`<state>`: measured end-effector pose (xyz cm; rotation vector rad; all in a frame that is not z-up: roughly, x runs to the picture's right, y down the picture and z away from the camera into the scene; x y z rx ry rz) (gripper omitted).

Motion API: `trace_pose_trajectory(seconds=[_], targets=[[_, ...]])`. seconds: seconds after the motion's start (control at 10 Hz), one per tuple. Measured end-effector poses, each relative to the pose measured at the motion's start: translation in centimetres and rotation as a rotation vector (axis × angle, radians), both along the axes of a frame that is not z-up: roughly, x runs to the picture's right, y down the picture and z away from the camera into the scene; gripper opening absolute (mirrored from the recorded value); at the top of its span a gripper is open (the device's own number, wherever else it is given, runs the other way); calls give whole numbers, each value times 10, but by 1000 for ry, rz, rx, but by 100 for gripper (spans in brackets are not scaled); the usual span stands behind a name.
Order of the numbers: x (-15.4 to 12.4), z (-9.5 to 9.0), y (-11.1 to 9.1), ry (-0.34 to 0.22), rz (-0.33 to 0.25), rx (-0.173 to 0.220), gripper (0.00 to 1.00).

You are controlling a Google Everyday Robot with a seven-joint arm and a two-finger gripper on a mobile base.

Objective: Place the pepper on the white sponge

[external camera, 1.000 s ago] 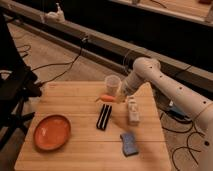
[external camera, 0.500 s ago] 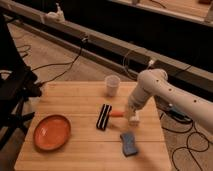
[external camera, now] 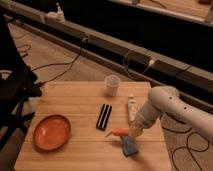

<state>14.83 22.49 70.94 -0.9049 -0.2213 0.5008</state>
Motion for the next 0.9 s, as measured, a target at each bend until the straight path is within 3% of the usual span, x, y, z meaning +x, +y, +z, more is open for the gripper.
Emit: trace_pose_trajectory(seconds=[0.5, 0.9], targets=[[-1, 2, -1, -1, 0, 0, 0], [17, 20, 9, 30, 79, -26, 1]])
